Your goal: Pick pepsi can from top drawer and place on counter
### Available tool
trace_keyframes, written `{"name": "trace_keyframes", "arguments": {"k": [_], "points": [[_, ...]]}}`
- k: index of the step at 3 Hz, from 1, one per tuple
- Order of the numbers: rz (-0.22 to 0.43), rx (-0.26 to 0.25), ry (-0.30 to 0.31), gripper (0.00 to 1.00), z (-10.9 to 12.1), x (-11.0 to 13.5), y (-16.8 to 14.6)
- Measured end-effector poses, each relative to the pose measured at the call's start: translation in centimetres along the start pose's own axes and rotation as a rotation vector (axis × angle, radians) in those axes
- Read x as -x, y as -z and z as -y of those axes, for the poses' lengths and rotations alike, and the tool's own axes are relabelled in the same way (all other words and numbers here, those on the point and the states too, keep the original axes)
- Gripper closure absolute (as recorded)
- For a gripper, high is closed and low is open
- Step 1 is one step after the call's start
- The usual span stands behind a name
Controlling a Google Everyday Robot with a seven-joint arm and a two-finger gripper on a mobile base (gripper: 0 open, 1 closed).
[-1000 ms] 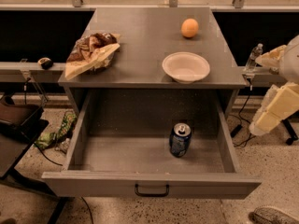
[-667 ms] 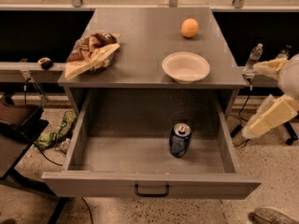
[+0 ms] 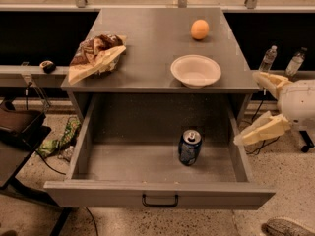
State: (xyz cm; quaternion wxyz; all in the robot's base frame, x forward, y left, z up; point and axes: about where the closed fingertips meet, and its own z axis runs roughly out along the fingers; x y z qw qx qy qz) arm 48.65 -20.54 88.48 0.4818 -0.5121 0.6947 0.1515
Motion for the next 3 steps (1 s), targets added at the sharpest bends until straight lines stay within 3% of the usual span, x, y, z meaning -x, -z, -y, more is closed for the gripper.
{"name": "trace_keyframes", "arguments": {"k": [1,2,3], "points": [[0.04,0.001,0.026,0.0,-0.1,0.7,-0.3],[0.039,0.001,0.025,0.0,-0.1,0.6,-0.3],[0.043,0.01,-0.019,0.0,-1.6,-1.6,-2.2]]}}
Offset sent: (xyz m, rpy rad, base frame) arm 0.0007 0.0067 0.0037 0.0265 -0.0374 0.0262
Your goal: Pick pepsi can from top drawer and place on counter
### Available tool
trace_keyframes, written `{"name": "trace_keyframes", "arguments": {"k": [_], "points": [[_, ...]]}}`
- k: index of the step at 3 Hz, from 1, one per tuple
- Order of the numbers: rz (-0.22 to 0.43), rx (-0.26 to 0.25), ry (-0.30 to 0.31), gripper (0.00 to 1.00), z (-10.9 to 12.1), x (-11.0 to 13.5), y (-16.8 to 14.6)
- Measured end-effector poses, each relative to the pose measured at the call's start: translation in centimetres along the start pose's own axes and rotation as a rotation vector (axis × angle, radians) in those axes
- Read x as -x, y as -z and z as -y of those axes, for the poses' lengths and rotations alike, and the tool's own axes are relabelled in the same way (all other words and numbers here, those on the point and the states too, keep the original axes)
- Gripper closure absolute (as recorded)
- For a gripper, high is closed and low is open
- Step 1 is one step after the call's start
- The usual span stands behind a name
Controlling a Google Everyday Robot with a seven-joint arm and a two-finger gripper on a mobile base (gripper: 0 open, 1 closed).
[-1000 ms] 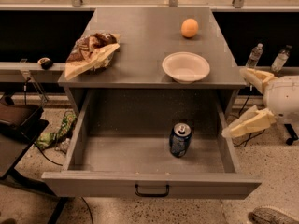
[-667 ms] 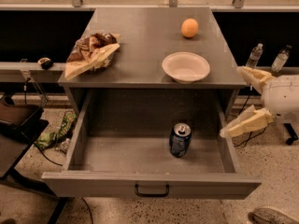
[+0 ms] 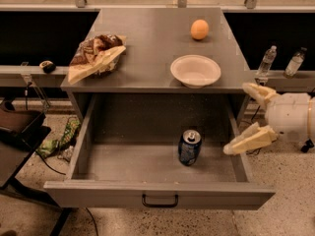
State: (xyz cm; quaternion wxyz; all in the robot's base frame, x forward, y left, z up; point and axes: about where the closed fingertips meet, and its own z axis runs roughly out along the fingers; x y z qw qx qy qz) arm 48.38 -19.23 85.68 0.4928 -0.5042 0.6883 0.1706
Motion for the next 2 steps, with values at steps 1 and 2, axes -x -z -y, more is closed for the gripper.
{"name": "trace_keyframes", "arguments": {"k": [1,2], "points": [[0.001,0.01,-0.025,0.0,-1.3,-3.6,-3.2],[0.006,0.019,-0.037,0.0,-1.3,-6.6,-6.0]]}}
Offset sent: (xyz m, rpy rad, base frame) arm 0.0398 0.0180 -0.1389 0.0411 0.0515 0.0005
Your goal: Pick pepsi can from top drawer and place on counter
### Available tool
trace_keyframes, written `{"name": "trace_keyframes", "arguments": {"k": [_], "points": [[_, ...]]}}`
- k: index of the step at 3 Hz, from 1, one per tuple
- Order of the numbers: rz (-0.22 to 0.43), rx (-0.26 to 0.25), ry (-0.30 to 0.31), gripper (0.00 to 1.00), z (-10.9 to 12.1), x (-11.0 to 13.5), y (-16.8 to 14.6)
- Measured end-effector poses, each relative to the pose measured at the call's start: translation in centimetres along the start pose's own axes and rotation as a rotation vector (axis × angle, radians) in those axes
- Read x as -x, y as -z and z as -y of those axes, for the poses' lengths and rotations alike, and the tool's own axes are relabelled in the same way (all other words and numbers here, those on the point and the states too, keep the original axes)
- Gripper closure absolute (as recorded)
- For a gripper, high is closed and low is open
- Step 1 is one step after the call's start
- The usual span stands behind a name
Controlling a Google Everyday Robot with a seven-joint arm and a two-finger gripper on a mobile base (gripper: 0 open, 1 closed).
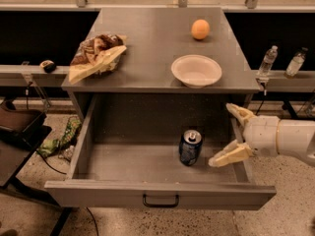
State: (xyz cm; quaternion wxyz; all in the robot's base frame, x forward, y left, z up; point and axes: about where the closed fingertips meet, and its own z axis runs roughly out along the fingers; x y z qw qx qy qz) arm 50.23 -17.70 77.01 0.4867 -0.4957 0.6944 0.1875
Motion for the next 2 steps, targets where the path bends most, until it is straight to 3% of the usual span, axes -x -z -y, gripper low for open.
{"name": "trace_keyframes", "arguments": {"k": [2], "points": [[0.027,0.049,-0.049,0.0,-0.4,-4.1,-5.9]]}}
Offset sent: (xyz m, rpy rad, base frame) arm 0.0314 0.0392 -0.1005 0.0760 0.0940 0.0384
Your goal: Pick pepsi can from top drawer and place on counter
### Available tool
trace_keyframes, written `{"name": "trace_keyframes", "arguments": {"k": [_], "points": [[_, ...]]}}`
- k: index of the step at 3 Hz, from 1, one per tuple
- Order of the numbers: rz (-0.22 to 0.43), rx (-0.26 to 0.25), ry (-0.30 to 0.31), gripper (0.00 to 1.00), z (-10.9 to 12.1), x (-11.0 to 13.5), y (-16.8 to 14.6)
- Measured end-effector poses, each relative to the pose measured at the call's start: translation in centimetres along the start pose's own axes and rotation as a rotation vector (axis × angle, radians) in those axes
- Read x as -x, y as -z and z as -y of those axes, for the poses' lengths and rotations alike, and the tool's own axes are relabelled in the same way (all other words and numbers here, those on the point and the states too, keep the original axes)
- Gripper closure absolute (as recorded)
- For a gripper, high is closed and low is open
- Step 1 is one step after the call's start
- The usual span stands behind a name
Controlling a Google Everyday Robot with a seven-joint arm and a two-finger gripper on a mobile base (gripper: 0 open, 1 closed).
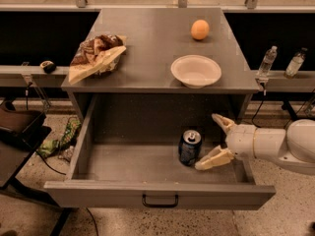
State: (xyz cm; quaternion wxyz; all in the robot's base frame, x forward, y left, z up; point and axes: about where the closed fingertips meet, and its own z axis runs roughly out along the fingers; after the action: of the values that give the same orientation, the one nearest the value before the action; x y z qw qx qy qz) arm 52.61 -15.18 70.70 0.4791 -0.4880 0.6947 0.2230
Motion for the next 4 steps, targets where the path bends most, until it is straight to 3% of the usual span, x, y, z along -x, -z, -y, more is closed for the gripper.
{"name": "trace_keyframes", "arguments": {"k": [1,2,3,4], "points": [[0.006,0.04,-0.029,0.08,-1.2,-1.5,-2.7],[0.015,0.081,-0.044,0.24,-2.3,-2.2,-5.2],[0.025,0.128,-0.045,0.55,-2.9,-2.0,-7.7],[0.034,0.154,-0.033,0.78,-3.0,-1.0,-8.6]]}}
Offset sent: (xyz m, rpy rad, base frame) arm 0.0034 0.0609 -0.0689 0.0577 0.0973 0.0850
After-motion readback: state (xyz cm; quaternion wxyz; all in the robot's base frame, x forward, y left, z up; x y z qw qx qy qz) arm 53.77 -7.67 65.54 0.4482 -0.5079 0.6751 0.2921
